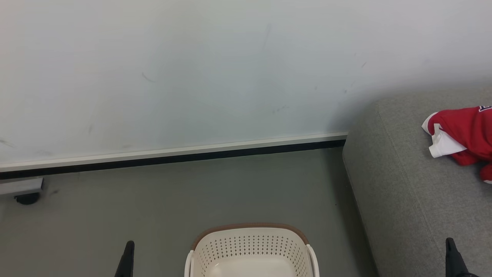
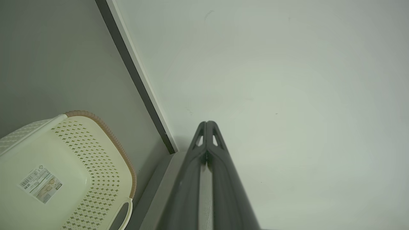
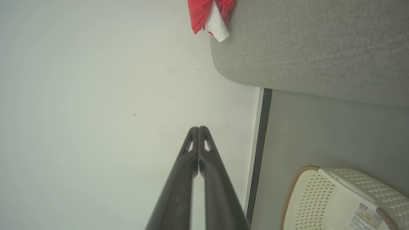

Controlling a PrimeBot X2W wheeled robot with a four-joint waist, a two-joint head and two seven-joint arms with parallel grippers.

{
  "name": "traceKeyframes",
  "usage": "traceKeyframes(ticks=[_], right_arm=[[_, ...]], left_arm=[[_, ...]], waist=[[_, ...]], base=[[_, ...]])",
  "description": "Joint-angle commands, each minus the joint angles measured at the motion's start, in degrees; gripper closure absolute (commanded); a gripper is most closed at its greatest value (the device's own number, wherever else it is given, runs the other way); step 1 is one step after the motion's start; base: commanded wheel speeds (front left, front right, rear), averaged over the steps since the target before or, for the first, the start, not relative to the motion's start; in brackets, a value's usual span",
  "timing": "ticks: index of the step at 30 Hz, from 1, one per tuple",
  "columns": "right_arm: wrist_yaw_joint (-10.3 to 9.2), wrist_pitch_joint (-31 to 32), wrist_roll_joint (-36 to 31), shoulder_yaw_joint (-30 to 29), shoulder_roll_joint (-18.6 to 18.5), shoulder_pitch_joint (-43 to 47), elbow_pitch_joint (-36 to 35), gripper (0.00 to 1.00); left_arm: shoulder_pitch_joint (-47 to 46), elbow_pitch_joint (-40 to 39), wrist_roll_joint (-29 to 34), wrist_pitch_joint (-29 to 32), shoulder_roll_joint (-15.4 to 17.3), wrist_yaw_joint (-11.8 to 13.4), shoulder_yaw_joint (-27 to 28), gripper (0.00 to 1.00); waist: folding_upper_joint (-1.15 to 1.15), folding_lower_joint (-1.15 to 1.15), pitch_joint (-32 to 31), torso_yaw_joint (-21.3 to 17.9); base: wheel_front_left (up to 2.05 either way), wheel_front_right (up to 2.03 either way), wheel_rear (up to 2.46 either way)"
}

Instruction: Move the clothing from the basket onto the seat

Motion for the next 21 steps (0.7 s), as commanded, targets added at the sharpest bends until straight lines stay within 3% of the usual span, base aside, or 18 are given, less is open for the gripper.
traceKeyframes(ticks=[1, 21], right_arm=[[0.02, 0.3, 1.3, -0.3, -0.2, 0.7, -0.6, 1.00], [0.02, 2.6, 9.8, -2.4, 0.1, 0.8, -1.5, 1.00]], left_arm=[[-1.0, 0.1, -1.3, 0.4, 0.2, -0.4, 0.3, 1.00], [-1.6, 0.4, -9.0, 2.3, 0.2, -0.9, 0.3, 1.00]], waist=[[-0.01, 0.00, 0.1, 0.0], [-0.01, 0.00, 0.7, -0.1]], base=[[0.00, 0.00, 0.00], [0.00, 0.00, 0.00]])
